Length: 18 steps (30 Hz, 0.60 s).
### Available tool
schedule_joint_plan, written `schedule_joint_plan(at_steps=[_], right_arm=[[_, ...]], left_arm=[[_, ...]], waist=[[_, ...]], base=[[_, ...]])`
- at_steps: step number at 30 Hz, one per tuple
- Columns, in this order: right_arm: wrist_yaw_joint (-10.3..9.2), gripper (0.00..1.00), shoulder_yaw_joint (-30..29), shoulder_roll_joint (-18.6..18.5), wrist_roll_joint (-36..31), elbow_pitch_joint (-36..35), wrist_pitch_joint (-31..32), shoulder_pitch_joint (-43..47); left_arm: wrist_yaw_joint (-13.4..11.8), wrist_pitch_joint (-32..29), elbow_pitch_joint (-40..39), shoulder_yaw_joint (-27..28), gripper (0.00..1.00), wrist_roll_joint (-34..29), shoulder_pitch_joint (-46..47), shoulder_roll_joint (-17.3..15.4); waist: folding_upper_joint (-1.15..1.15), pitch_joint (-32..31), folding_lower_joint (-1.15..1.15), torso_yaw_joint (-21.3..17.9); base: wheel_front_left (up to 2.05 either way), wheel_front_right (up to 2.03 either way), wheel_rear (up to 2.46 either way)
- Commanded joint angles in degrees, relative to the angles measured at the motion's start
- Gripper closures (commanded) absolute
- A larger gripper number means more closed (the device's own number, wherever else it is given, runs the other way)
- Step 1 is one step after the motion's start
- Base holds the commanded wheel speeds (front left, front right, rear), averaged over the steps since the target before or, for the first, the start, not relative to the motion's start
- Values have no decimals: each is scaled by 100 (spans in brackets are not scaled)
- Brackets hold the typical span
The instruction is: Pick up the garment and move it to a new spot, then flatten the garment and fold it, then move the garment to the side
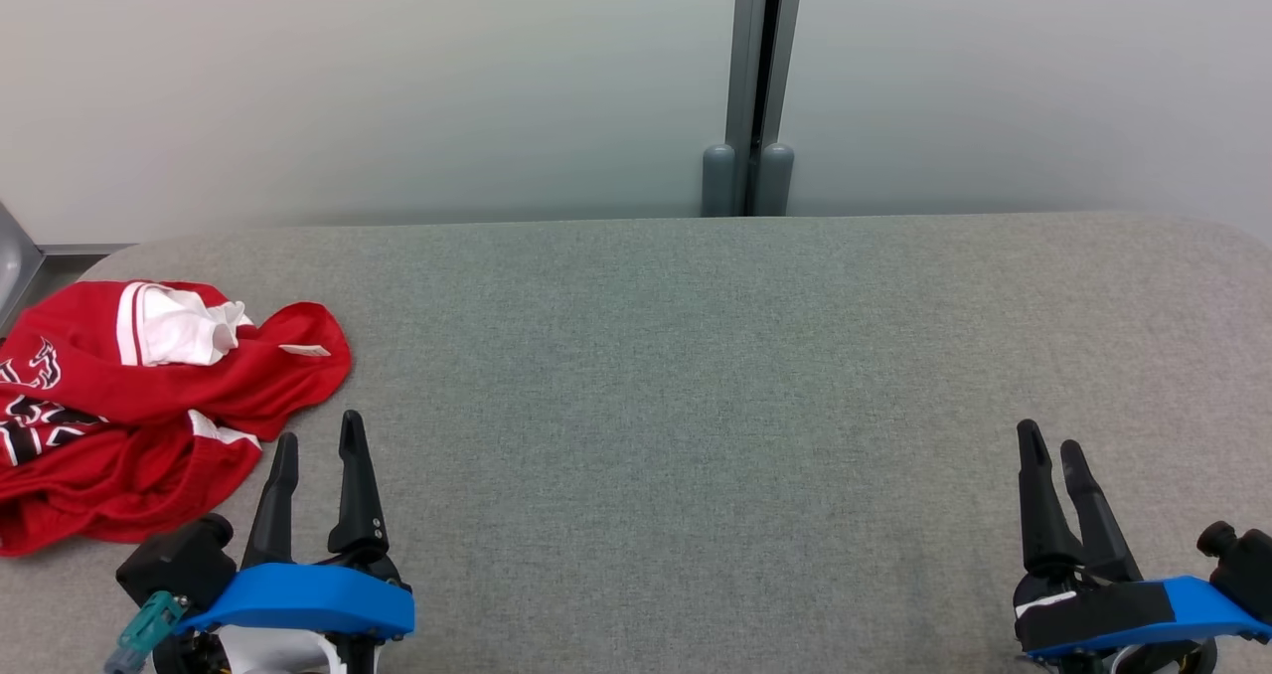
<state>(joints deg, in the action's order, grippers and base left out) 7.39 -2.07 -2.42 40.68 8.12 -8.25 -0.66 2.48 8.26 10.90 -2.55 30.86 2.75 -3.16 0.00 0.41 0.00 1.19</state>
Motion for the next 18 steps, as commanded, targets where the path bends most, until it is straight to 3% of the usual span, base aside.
schedule_joint_plan(at_steps=[1, 18], right_arm=[[10, 0, 0, -46, -178, -77, -59, 21], [12, 0, -6, -54, -1234, 5, -297, 80]], left_arm=[[-37, 60, -26, -26, 0, -172, 121, -30], [-193, 285, 147, -197, 0, -1106, 126, -85]], waist=[[0, 0, 0, 4], [0, -41, 0, 49]], base=[[0, 0, 0], [0, 0, 0]])
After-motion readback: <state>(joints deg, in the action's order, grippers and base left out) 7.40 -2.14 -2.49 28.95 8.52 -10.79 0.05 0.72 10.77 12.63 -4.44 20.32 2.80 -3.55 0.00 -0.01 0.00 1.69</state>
